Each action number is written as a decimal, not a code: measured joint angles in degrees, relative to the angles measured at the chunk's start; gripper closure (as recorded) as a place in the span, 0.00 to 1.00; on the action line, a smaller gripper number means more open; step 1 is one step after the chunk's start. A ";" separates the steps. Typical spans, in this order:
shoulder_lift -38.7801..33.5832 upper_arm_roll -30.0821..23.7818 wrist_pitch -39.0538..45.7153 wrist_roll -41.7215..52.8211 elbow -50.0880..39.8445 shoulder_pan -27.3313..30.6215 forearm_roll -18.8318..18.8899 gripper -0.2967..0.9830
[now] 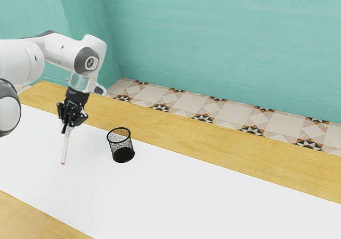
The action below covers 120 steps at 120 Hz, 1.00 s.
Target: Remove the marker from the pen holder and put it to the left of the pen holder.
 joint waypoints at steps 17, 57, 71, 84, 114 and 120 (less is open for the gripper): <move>3.82 -0.09 -0.67 -0.44 1.08 -0.16 0.36 0.84; 4.82 -0.35 -1.44 -1.34 1.31 -0.20 -0.65 0.48; 3.92 -0.58 -1.59 -1.55 1.30 -0.17 -1.36 0.37; 2.28 -0.87 -1.65 -1.59 1.30 0.10 -2.03 0.32; -24.71 -3.63 -0.07 -0.29 -4.02 -0.44 -9.32 0.26; -26.08 -3.83 0.38 0.01 -4.13 -0.41 -10.86 0.25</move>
